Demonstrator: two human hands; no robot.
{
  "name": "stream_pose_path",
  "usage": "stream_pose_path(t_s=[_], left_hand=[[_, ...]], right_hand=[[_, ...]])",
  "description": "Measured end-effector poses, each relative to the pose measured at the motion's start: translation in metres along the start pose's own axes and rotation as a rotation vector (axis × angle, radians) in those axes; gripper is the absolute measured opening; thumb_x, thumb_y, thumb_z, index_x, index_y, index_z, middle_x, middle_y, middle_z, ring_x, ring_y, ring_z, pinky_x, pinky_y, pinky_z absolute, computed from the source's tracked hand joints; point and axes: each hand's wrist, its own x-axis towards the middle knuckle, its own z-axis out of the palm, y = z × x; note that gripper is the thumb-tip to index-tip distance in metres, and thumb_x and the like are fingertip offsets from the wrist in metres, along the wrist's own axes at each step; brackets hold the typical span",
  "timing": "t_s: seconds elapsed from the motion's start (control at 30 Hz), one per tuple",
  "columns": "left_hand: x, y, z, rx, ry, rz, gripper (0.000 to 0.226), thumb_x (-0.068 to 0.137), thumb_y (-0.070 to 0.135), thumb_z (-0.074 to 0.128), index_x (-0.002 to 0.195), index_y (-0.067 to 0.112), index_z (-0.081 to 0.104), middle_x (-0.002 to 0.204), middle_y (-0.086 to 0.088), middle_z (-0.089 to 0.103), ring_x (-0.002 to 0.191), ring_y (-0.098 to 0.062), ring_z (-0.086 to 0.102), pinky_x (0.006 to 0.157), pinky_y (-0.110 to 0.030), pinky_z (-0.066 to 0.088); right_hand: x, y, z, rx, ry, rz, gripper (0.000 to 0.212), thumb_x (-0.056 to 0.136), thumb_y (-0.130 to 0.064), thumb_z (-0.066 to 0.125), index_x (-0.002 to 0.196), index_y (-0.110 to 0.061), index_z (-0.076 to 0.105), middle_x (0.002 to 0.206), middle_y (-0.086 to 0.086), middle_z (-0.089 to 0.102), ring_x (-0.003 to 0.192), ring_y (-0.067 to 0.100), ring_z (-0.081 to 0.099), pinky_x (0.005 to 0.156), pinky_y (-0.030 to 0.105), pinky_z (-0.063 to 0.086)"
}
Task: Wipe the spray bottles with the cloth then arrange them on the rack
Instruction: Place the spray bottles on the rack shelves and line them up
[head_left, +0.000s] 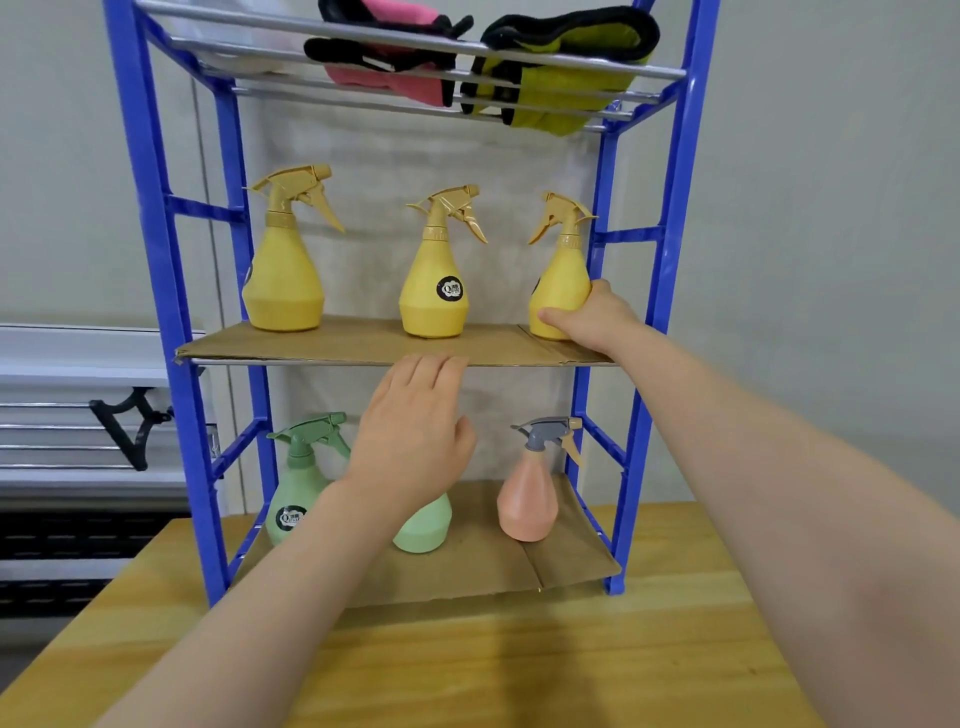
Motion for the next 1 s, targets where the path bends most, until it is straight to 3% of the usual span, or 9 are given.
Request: stream_pose_path(t_s=[0.17, 0.3, 0.4, 0.53, 0.67, 0.77, 0.87, 1.0], left_hand=[[0.0, -0.005, -0.004, -0.052, -0.027, 0.014, 0.058, 0.085, 0.022, 0.056, 0.141, 0.011, 0.043, 0.136, -0.005, 0.049, 0.129, -0.025, 0.041, 0.112, -0.035, 0.029], [-0.005, -0.007, -0.009, -0.035, -0.039, 0.038, 0.061, 0.086, 0.022, 0.057, 0.144, 0.012, 0.04, 0.144, -0.005, 0.046, 0.136, -0.024, 0.035, 0.116, -0.034, 0.023], [-0.015, -0.01, -0.017, -0.018, -0.045, 0.031, 0.062, 0.086, 0.022, 0.057, 0.145, 0.013, 0.039, 0.151, -0.003, 0.039, 0.142, -0.023, 0.029, 0.118, -0.035, 0.02], [-0.037, -0.022, -0.032, 0.027, -0.066, -0.017, 0.062, 0.086, 0.024, 0.058, 0.145, 0.014, 0.038, 0.156, -0.004, 0.031, 0.145, -0.024, 0.024, 0.116, -0.039, 0.023], [-0.065, -0.044, -0.046, 0.04, -0.087, -0.095, 0.062, 0.086, 0.024, 0.058, 0.144, 0.013, 0.039, 0.154, -0.006, 0.033, 0.143, -0.024, 0.026, 0.117, -0.041, 0.023], [-0.091, -0.065, -0.052, 0.05, -0.121, -0.124, 0.062, 0.084, 0.021, 0.06, 0.143, 0.013, 0.041, 0.15, -0.006, 0.038, 0.14, -0.025, 0.031, 0.116, -0.042, 0.026], [-0.125, -0.084, -0.049, 0.016, -0.174, -0.191, 0.061, 0.082, 0.02, 0.06, 0.14, 0.01, 0.044, 0.146, -0.008, 0.044, 0.137, -0.028, 0.037, 0.113, -0.045, 0.031], [-0.18, -0.099, -0.035, 0.004, -0.31, -0.325, 0.06, 0.084, 0.018, 0.056, 0.142, 0.013, 0.041, 0.149, -0.006, 0.04, 0.137, -0.026, 0.035, 0.113, -0.042, 0.03]], right_hand=[[-0.008, -0.003, -0.004, -0.002, 0.002, 0.014, 0.098, 0.084, -0.055, 0.066, 0.152, -0.009, 0.013, 0.147, 0.013, 0.04, 0.13, 0.035, 0.046, 0.089, 0.038, 0.044], [-0.021, -0.004, -0.008, 0.007, 0.076, -0.051, 0.091, 0.085, -0.052, 0.067, 0.148, -0.006, 0.02, 0.143, 0.015, 0.045, 0.126, 0.034, 0.049, 0.081, 0.034, 0.042], [-0.04, -0.004, -0.006, 0.013, 0.117, -0.1, 0.082, 0.086, -0.049, 0.067, 0.145, -0.007, 0.028, 0.137, 0.014, 0.047, 0.12, 0.033, 0.053, 0.082, 0.037, 0.049], [-0.073, -0.008, 0.0, 0.152, 0.266, -0.213, 0.063, 0.09, -0.04, 0.062, 0.142, -0.013, 0.038, 0.141, 0.008, 0.046, 0.124, 0.025, 0.05, 0.095, 0.041, 0.049], [-0.114, -0.022, 0.013, 0.31, 0.411, -0.344, 0.035, 0.091, -0.03, 0.059, 0.122, -0.016, 0.053, 0.122, 0.0, 0.053, 0.111, 0.018, 0.053, 0.09, 0.037, 0.049], [-0.148, -0.032, 0.032, 0.375, 0.345, -0.443, 0.028, 0.09, -0.021, 0.059, 0.117, -0.016, 0.053, 0.114, -0.004, 0.05, 0.106, 0.012, 0.05, 0.092, 0.032, 0.046], [-0.177, -0.035, 0.055, 0.349, 0.274, -0.502, 0.033, 0.091, -0.019, 0.059, 0.122, -0.016, 0.049, 0.12, -0.002, 0.049, 0.113, 0.013, 0.048, 0.098, 0.03, 0.042], [-0.205, -0.033, 0.089, 0.314, 0.204, -0.457, 0.035, 0.091, -0.025, 0.057, 0.123, -0.025, 0.045, 0.121, -0.01, 0.048, 0.115, 0.006, 0.046, 0.097, 0.03, 0.04]])
